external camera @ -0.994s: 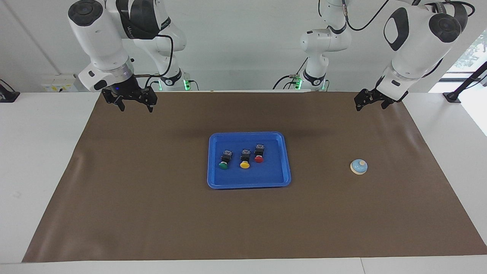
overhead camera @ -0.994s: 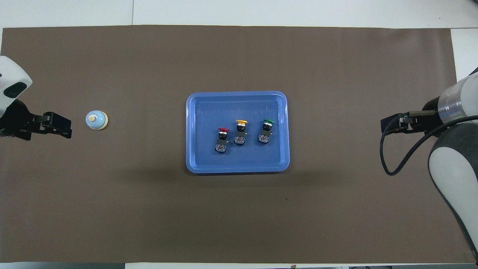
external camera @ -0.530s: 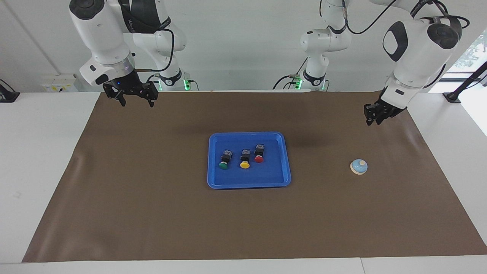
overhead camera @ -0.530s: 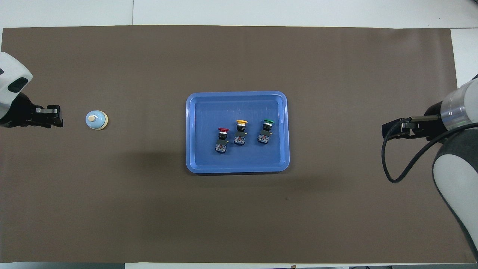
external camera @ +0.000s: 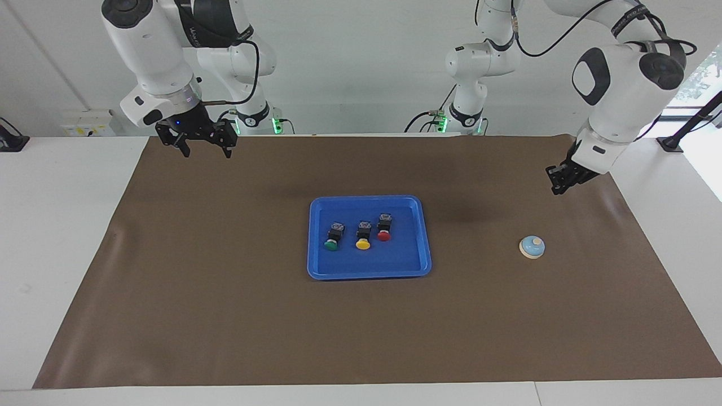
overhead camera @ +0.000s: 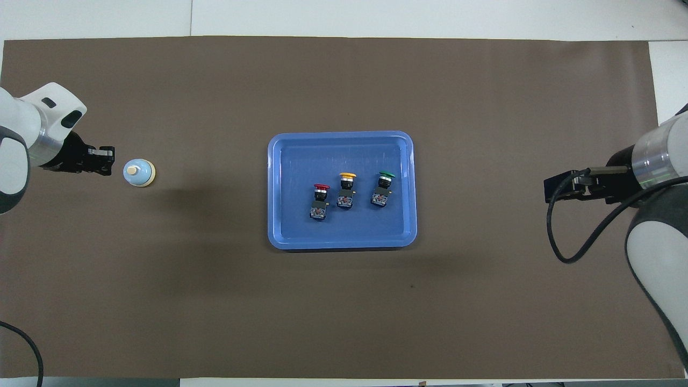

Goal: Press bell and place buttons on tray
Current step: 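Move the left gripper onto the call bell and press it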

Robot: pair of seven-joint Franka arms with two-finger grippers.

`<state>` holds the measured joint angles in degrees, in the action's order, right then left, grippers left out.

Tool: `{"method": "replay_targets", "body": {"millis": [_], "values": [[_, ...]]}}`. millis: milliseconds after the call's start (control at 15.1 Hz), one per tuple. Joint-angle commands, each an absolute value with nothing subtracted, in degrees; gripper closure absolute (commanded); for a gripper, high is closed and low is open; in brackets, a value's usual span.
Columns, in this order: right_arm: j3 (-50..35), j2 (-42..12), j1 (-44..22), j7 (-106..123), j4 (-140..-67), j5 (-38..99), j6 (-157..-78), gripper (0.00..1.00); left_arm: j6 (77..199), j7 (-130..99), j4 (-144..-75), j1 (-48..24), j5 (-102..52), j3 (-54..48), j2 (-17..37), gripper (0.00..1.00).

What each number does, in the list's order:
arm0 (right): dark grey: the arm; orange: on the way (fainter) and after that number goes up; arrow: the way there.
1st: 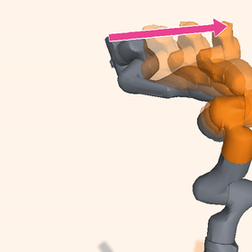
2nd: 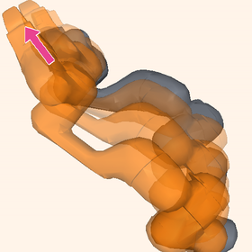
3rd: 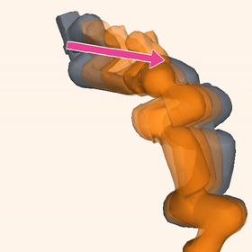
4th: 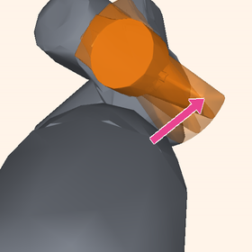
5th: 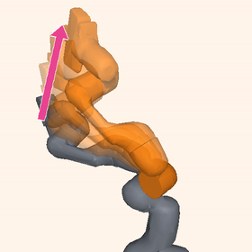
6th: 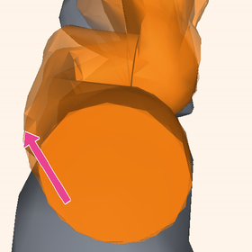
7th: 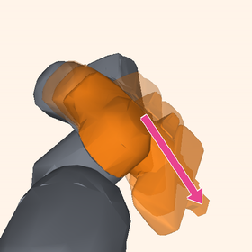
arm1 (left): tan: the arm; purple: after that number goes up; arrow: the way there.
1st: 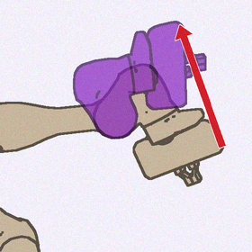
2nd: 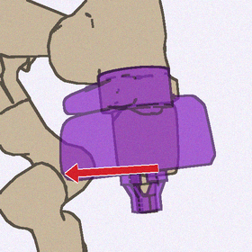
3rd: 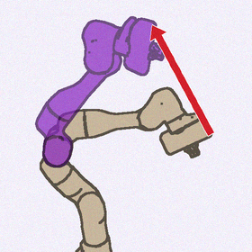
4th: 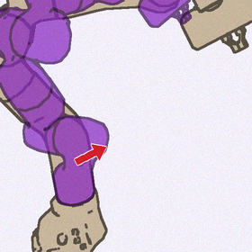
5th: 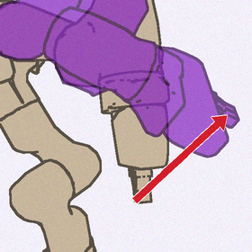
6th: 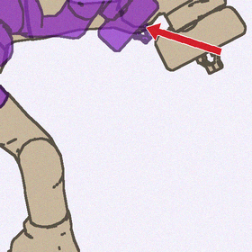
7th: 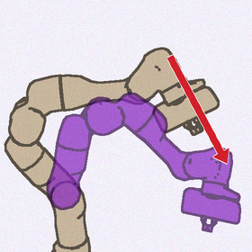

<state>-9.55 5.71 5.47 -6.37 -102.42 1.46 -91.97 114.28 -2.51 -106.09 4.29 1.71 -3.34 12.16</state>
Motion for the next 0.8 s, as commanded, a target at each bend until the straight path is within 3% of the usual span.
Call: {"method": "replay_targets", "body": {"millis": [0, 729], "values": [[-9.8, 6.5, 6.7, -5.4, -103.0, 2.7, -91.4, 0.00, 119.5, -2.5, -109.4, 5.0, 2.4, -3.6, 12.0, 1.00], [-9.8, 6.5, 6.7, -5.4, -103.0, 2.7, -91.4, 0.00, 128.5, -2.8, -112.1, 4.1, 2.4, -3.6, 17.7, 1.00]]}}
